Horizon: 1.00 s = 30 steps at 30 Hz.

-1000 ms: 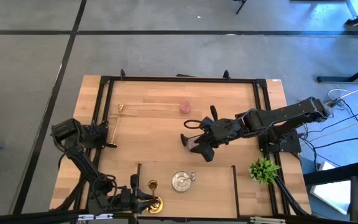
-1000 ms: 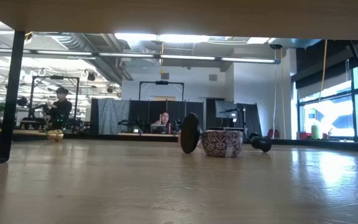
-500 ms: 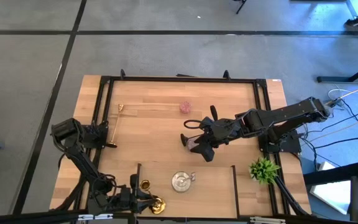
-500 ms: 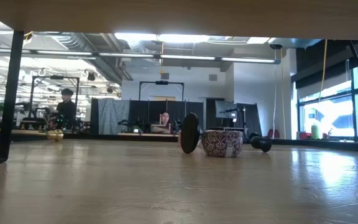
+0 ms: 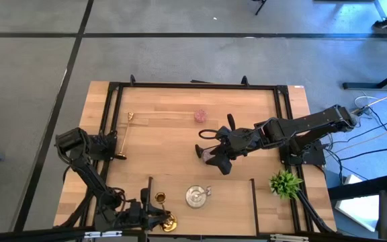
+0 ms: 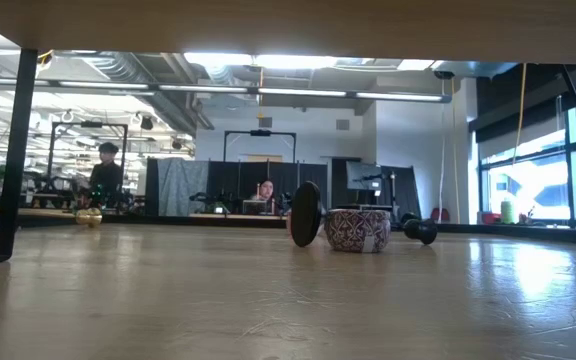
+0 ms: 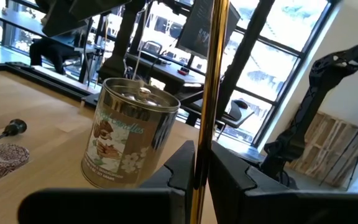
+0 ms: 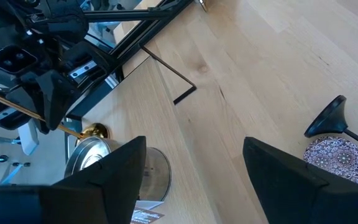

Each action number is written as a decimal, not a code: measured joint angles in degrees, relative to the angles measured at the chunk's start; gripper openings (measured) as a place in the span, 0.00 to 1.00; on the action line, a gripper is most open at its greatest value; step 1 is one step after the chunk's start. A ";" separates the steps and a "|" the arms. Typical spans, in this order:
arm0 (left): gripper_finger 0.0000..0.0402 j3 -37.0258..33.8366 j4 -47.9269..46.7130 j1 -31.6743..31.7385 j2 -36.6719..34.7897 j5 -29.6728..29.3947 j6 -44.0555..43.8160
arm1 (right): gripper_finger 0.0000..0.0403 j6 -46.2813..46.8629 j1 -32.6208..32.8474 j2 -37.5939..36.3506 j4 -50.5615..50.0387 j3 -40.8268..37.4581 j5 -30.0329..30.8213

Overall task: Pick & Place candle stick holders
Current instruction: Put the right gold candle holder on the shelf

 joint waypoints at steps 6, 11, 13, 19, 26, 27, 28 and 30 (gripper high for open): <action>0.09 0.00 0.25 0.00 0.00 -0.37 -0.33 | 0.68 -0.01 0.00 0.00 -0.14 0.00 0.00; 0.13 0.00 0.41 0.00 0.00 -0.46 -0.61 | 0.68 -0.02 0.00 0.00 -0.64 0.00 0.00; 0.17 0.00 0.42 0.00 0.00 -0.40 -0.92 | 0.68 -0.02 0.00 0.00 -0.72 0.00 -0.01; 0.29 0.50 0.04 0.00 0.02 0.61 -0.84 | 0.68 -0.02 0.00 0.00 -1.49 0.00 -0.02; 0.41 1.31 -0.11 -0.11 0.15 1.18 -0.09 | 0.68 -0.50 0.02 0.02 -1.73 0.00 -0.02; 0.42 1.31 -0.14 -0.18 0.15 1.18 -0.43 | 0.68 -0.59 0.00 0.02 -1.73 0.00 -0.02; 0.43 1.30 -0.12 -0.28 0.15 1.22 -0.57 | 0.68 -0.67 0.01 0.02 -1.73 0.00 -0.02; 0.44 1.31 -0.12 -0.38 0.15 1.79 -0.70 | 0.68 -0.91 0.00 0.02 -1.73 0.00 -0.02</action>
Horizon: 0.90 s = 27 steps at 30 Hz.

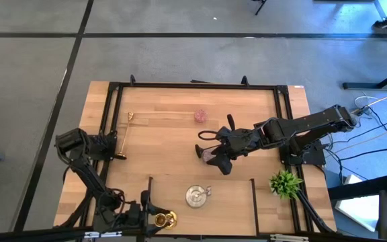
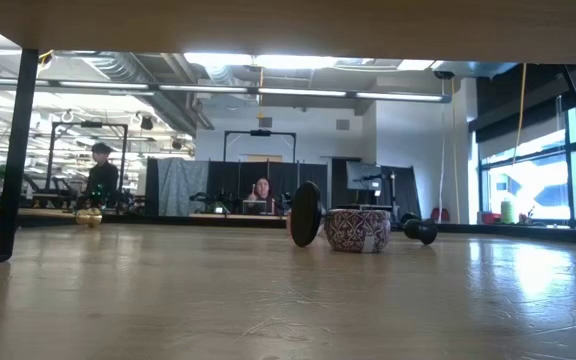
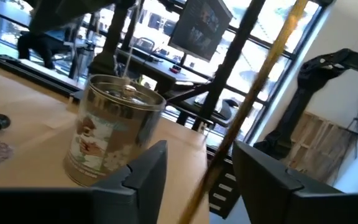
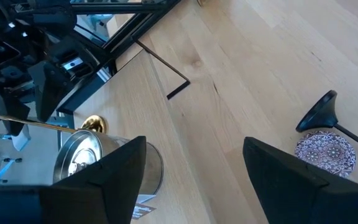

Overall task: Pick & Place candle stick holders
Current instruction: Put the right gold candle holder on the shelf

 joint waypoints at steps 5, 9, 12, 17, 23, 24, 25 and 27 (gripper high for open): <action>0.47 0.00 0.04 -1.19 0.00 6.31 -0.02 | 0.68 -0.19 0.01 0.00 0.00 0.00 0.00; 0.47 0.00 0.04 -2.87 0.00 8.26 -0.68 | 0.68 -0.19 0.01 0.00 -0.01 0.00 -0.01; 0.47 0.00 0.04 -3.91 0.00 7.51 -0.63 | 0.68 -0.21 0.00 0.00 0.00 0.00 0.00; 0.46 0.00 0.06 -4.45 -0.04 3.50 -0.56 | 0.68 -0.63 0.00 0.00 0.00 0.00 0.90; 0.46 0.00 0.07 -3.84 -0.04 2.35 0.20 | 0.68 -0.65 0.00 0.00 0.03 0.00 1.42; 0.46 0.00 0.05 -3.84 -0.06 2.27 0.26 | 0.68 -0.65 0.00 0.00 0.04 0.00 1.51; 0.46 0.00 0.07 -3.86 -0.07 2.25 0.32 | 0.68 -0.65 0.00 0.00 0.04 0.00 1.52; 0.46 0.03 0.07 -3.86 -0.07 2.25 0.37 | 0.68 -0.65 0.00 0.00 0.04 0.00 1.52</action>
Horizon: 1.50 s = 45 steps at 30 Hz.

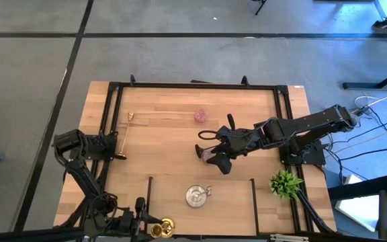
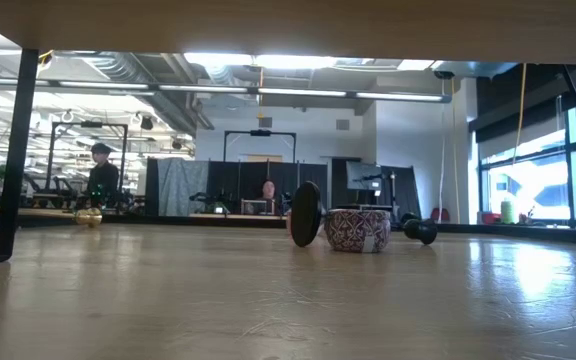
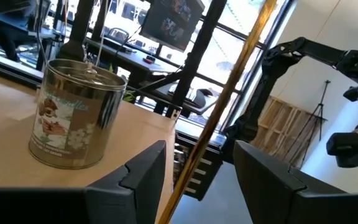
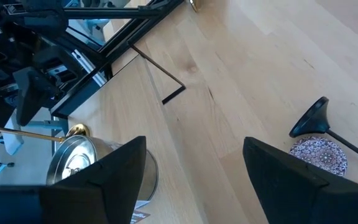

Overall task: Pick & Place candle stick holders
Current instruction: Put the right gold candle holder on the shelf

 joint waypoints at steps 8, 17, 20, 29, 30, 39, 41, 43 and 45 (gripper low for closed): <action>0.46 0.00 0.00 0.03 0.00 -0.09 0.02 | 0.68 0.00 0.00 0.00 -0.01 0.00 0.00; 0.47 0.02 0.00 0.28 -0.06 -0.09 -0.01 | 0.68 0.00 0.00 0.00 0.00 0.00 0.00; 0.46 0.02 0.00 0.28 -0.07 -0.09 -0.30 | 0.68 0.00 0.00 0.00 0.00 0.00 0.00; 0.46 0.02 0.00 0.28 -0.07 -0.48 -3.06 | 0.68 0.00 0.00 0.00 0.00 0.00 0.04; 0.46 0.02 0.00 0.28 -0.07 -0.46 -3.12 | 0.68 0.00 0.00 0.00 0.00 0.00 0.23; 0.46 0.02 0.00 0.28 -0.07 -0.11 -4.44 | 0.68 0.00 -0.02 0.00 0.00 0.00 0.44; 0.46 0.02 0.00 0.28 -0.07 -0.11 -5.76 | 0.68 0.00 -0.02 0.00 0.00 0.00 0.44; 0.46 0.02 -0.02 0.28 -0.07 0.00 -6.95 | 0.68 0.00 -0.02 0.00 0.00 0.00 0.44; 0.46 0.02 0.00 0.28 -0.09 -0.20 -7.29 | 0.68 0.00 -0.02 0.00 0.00 0.00 0.45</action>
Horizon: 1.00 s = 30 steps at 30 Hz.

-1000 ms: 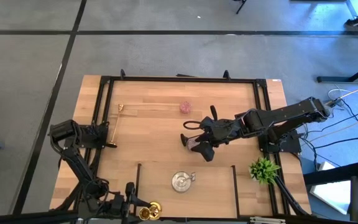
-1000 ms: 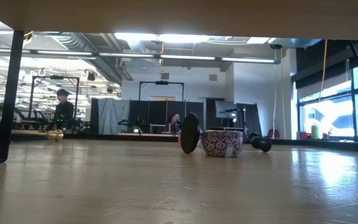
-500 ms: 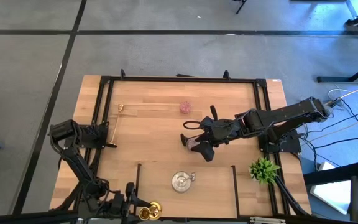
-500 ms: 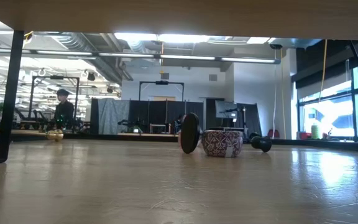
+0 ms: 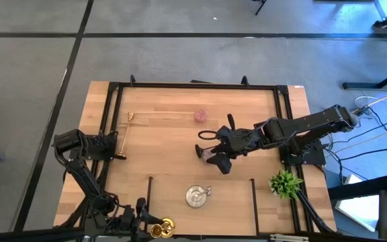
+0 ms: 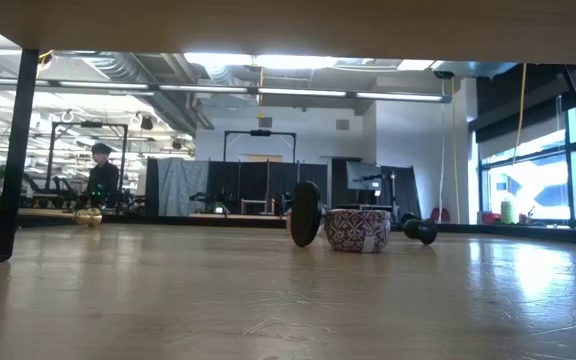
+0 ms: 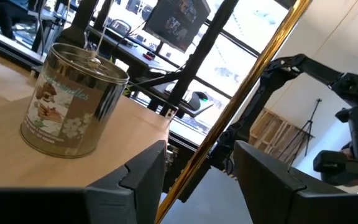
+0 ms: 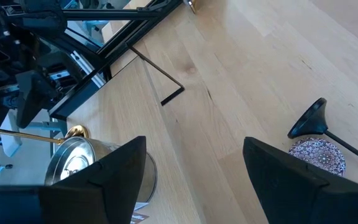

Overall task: Pick & Place candle stick holders
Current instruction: Put the right gold candle holder on the shelf

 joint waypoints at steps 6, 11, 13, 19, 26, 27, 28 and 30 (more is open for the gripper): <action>0.46 0.00 0.02 0.33 0.00 -0.87 0.02 | 0.68 0.00 0.00 0.00 0.00 0.00 0.00; 0.46 0.01 -0.04 0.44 0.00 -0.64 1.13 | 0.68 -0.39 0.00 0.00 -0.01 0.00 0.03; 0.46 0.01 -0.03 0.46 0.00 0.17 2.71 | 0.68 -0.53 0.00 0.00 -0.02 0.00 0.05; 0.46 0.00 -0.04 1.13 0.00 0.12 3.77 | 0.68 -0.63 0.00 0.00 -0.08 0.00 0.05; 0.46 0.02 -0.04 2.32 0.00 0.12 5.25 | 0.68 -0.63 0.00 0.00 -0.68 0.00 0.05; 0.46 0.00 -0.04 2.32 0.00 0.14 5.73 | 0.68 -0.63 0.00 0.00 -0.70 0.00 0.05; 0.46 0.02 -0.04 2.32 0.00 0.14 6.15 | 0.68 -0.63 0.00 0.00 -0.70 0.00 0.05; 0.46 0.01 -0.07 2.29 0.00 0.14 6.32 | 0.68 -0.63 0.00 0.00 -0.70 0.00 0.05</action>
